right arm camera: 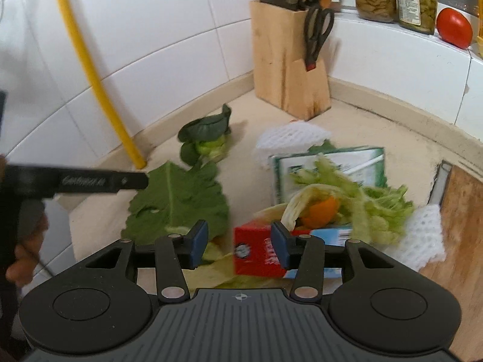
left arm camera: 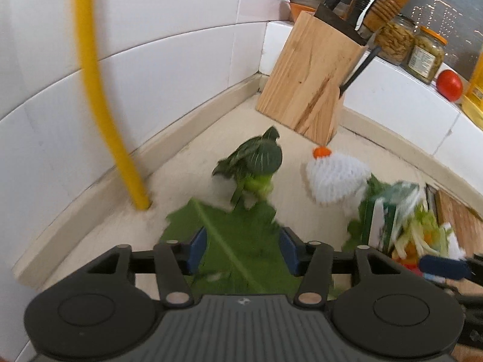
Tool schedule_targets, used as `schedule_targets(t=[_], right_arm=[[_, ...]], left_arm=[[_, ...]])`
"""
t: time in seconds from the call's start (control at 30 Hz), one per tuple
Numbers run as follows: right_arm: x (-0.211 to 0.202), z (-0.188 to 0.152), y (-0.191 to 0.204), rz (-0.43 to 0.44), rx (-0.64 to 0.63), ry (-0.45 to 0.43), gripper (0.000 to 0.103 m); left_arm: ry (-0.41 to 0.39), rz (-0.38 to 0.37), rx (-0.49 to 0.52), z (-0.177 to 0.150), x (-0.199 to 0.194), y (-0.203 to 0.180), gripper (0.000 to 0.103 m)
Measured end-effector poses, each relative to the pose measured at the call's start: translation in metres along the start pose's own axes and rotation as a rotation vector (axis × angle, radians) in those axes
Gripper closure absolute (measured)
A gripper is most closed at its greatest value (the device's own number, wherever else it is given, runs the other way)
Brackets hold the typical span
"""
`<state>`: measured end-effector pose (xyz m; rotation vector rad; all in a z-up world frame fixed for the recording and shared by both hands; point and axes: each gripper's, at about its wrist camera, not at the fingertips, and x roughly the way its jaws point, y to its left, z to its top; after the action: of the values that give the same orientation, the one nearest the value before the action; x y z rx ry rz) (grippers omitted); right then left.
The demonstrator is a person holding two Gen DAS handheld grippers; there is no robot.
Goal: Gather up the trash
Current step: 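Move both open tools back over the counter toward remaining trash, then close left tool on bok choy while right tool grasps another foam net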
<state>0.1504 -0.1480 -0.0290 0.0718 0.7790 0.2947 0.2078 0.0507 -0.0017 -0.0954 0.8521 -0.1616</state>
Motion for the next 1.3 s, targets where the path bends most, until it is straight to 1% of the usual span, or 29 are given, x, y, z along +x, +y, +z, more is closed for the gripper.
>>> schedule_targets(t=[0.1,0.2,0.23,0.3,0.37,0.4,0.43,0.47,0.5,0.6,0.67,0.77,0.8,0.83,0.87,0.9,0.93,0.97,1.07,1.1,1.2,1.3], right_arm=[[-0.004,0.013,-0.008,0.009,-0.004,-0.02,0.047],[-0.006,0.034,-0.014,0.012,-0.032,-0.056,0.039],[-0.005,0.042,-0.015,0.001,-0.055,-0.073,0.038],[0.001,0.058,-0.02,-0.021,-0.089,-0.093,0.036],[0.017,0.076,-0.026,-0.035,-0.113,-0.092,0.035],[0.029,0.085,-0.03,-0.039,-0.122,-0.082,0.035],[0.041,0.092,-0.034,-0.041,-0.13,-0.065,0.034],[0.054,0.098,-0.037,-0.045,-0.133,-0.047,0.034],[0.07,0.104,-0.041,-0.047,-0.134,-0.022,0.033],[0.109,0.113,-0.049,-0.042,-0.111,0.044,0.032],[0.127,0.113,-0.05,-0.04,-0.099,0.087,0.032],[0.145,0.108,-0.046,-0.046,-0.11,0.132,0.032],[0.149,0.106,-0.044,-0.048,-0.111,0.139,0.034],[0.152,0.105,-0.044,-0.047,-0.111,0.143,0.039],[0.154,0.105,-0.044,-0.046,-0.11,0.146,0.044],[0.155,0.105,-0.046,-0.046,-0.103,0.151,0.06],[0.156,0.105,-0.048,-0.05,-0.091,0.158,0.076],[0.156,0.105,-0.05,-0.055,-0.078,0.163,0.081],[0.154,0.104,-0.055,-0.044,-0.056,0.157,0.091],[0.152,0.103,-0.056,-0.04,-0.05,0.155,0.096],[0.146,0.103,-0.058,-0.019,-0.033,0.14,0.1],[0.141,0.104,-0.056,0.003,-0.021,0.13,0.101]], left_arm=[[0.015,0.009,-0.002,0.016,0.022,-0.006,0.053],[0.036,0.017,-0.031,0.032,0.046,-0.008,0.053],[0.042,0.019,-0.04,0.036,0.053,-0.009,0.053],[0.053,0.029,-0.055,0.042,0.067,-0.009,0.053],[0.064,0.049,-0.07,0.047,0.082,-0.009,0.053],[0.071,0.062,-0.08,0.049,0.089,-0.007,0.053],[0.077,0.072,-0.085,0.051,0.095,-0.007,0.048],[0.072,0.063,-0.092,0.053,0.1,-0.006,0.04],[0.07,0.061,-0.095,0.056,0.104,-0.005,0.037],[0.059,0.063,-0.08,0.06,0.11,-0.008,0.031],[0.062,0.063,-0.057,0.061,0.116,-0.011,0.022],[0.082,0.044,-0.044,0.061,0.129,-0.015,0.021],[0.084,0.041,-0.038,0.062,0.132,-0.017,0.021],[0.087,0.034,-0.026,0.062,0.136,-0.02,0.024],[0.093,0.022,-0.012,0.063,0.139,-0.022,0.032],[0.1,0.005,-0.006,0.063,0.142,-0.023,0.038],[0.112,-0.018,-0.005,0.063,0.144,-0.025,0.049],[0.114,-0.028,-0.004,0.063,0.145,-0.027,0.056],[0.112,-0.021,0.0,0.064,0.144,-0.031,0.061],[0.111,-0.025,-0.005,0.065,0.143,-0.031,0.062],[0.109,-0.031,-0.015,0.064,0.139,-0.029,0.064],[0.108,-0.029,-0.011,0.062,0.131,-0.026,0.065]])
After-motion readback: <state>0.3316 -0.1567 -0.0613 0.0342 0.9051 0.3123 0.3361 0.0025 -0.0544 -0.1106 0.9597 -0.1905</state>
